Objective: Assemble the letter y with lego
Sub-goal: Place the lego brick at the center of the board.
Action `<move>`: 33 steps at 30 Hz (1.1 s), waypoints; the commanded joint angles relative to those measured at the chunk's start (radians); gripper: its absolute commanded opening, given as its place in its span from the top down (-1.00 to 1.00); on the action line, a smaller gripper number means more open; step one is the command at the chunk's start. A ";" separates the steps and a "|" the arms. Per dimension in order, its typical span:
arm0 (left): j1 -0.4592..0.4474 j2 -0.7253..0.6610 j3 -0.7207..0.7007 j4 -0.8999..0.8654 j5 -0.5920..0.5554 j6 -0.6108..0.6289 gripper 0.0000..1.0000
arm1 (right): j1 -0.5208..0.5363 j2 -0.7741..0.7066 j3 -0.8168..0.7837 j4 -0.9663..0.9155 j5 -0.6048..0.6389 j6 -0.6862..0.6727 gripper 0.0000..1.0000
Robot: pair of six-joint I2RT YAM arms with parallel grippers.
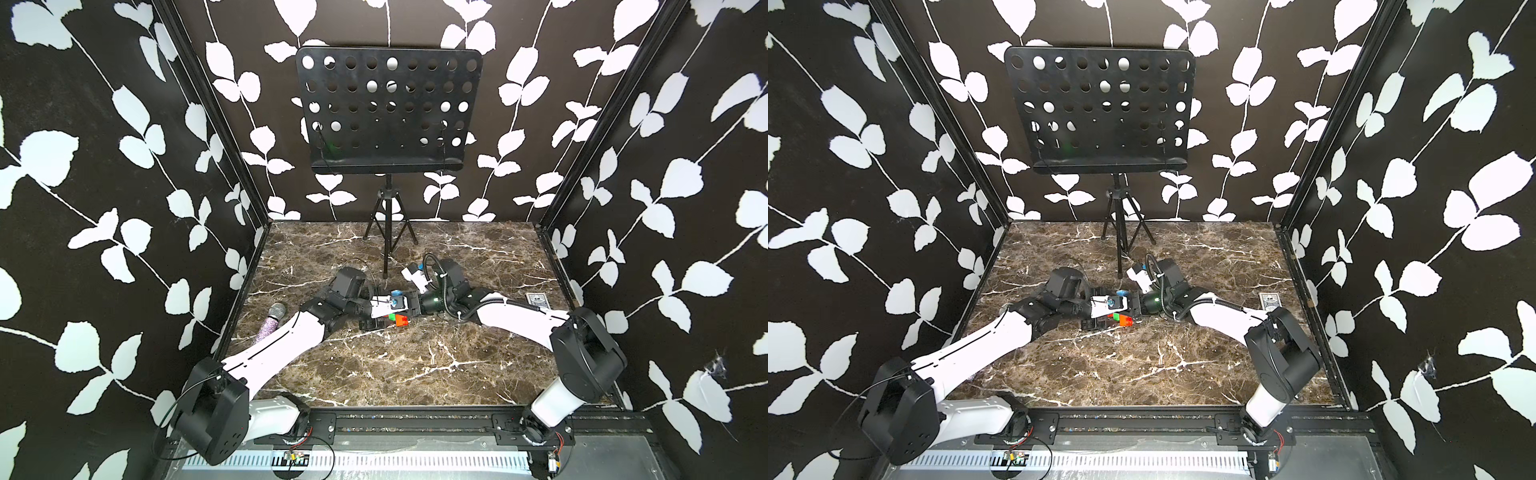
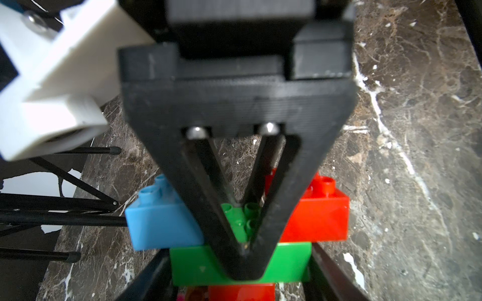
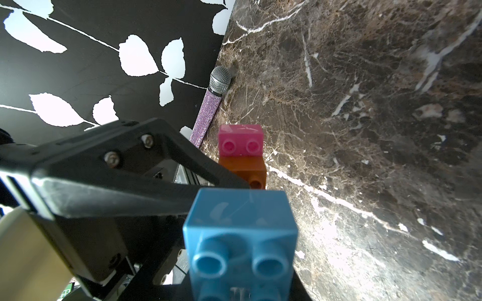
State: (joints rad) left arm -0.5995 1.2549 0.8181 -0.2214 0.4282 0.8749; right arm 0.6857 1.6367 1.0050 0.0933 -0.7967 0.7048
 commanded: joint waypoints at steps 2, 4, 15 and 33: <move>-0.005 -0.011 -0.012 0.013 0.006 -0.014 -0.23 | 0.006 -0.028 -0.001 0.026 -0.004 -0.003 0.20; -0.005 -0.013 -0.012 0.006 0.007 -0.016 -0.23 | 0.006 -0.064 0.000 0.000 0.013 -0.015 0.04; -0.005 0.006 0.016 -0.044 0.001 -0.140 -0.22 | -0.024 -0.138 0.037 -0.119 0.095 -0.040 -0.15; -0.007 0.301 0.252 -0.178 -0.294 -0.906 -0.18 | -0.130 -0.387 -0.023 -0.215 0.329 -0.102 -0.19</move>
State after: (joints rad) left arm -0.5999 1.5299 1.0241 -0.3592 0.2253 0.1520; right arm 0.5598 1.2678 1.0115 -0.1173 -0.5030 0.6159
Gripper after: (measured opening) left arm 0.658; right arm 0.594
